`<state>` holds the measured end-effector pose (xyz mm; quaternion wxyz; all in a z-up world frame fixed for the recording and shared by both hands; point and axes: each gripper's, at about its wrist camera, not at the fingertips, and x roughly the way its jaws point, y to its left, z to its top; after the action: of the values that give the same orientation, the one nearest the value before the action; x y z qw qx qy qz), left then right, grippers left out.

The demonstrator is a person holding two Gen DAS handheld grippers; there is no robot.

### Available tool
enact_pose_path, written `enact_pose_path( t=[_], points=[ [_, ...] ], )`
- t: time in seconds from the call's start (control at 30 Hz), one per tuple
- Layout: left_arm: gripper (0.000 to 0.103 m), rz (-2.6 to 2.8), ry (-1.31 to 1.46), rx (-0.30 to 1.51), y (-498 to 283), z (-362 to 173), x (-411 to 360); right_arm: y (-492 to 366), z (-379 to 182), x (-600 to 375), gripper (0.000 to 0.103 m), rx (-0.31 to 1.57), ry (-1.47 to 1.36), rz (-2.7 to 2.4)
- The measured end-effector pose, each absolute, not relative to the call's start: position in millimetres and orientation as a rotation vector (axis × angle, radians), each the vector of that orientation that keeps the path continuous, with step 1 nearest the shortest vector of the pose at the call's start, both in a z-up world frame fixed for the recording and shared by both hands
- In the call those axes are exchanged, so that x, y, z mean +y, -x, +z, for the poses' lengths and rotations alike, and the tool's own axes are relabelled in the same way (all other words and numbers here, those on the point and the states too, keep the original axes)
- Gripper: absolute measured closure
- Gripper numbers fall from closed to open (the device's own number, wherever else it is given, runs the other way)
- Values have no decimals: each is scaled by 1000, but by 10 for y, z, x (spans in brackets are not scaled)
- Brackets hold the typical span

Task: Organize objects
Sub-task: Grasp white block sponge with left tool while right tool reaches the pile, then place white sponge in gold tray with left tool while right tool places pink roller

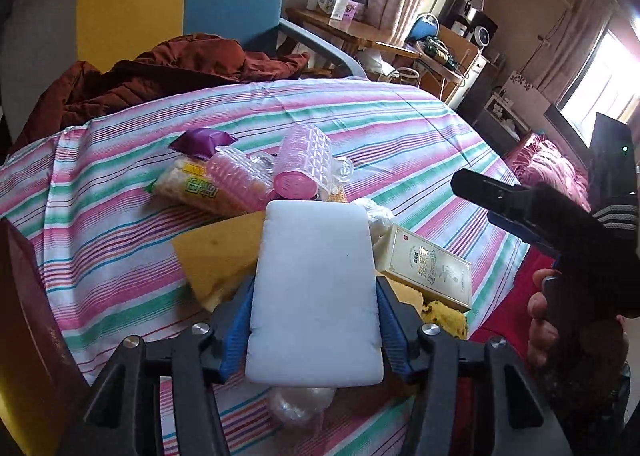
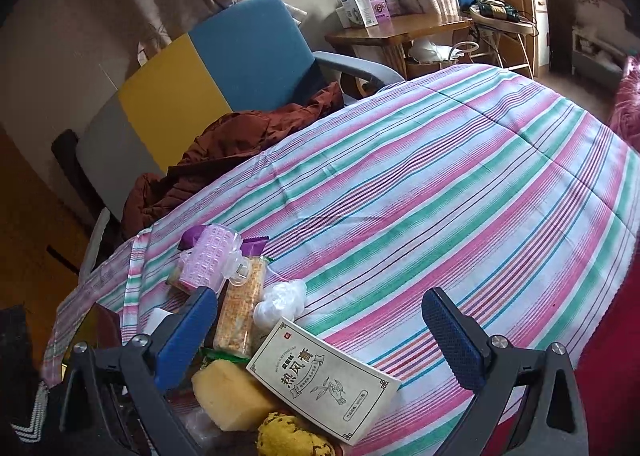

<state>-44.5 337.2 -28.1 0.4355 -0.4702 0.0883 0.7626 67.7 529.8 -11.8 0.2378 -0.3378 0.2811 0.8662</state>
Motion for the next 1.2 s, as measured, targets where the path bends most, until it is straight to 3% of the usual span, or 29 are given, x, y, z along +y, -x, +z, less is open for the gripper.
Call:
enact_pose_path(
  t=[0.47, 0.67, 0.7, 0.73, 0.77, 1.2],
  points=[
    [45, 2020, 1181, 47, 460, -129, 2326, 489, -156, 4799, 0, 214, 1270, 2587],
    [45, 2063, 1191, -12, 519, -76, 2023, 789, -351, 4826, 0, 218, 1378, 2612],
    [45, 2070, 1194, -19, 529, -76, 1989, 811, -385, 4813, 4, 226, 1398, 2617],
    [45, 2075, 1195, -25, 533, -81, 1961, 825, -416, 4796, 26, 225, 1420, 2620],
    [45, 2081, 1196, -31, 538, -78, 1939, 827, -443, 4782, 31, 217, 1434, 2615],
    [45, 2217, 1197, -135, 601, -12, 1361, 384, 222, 4289, 31, 220, 1218, 2815]
  ],
)
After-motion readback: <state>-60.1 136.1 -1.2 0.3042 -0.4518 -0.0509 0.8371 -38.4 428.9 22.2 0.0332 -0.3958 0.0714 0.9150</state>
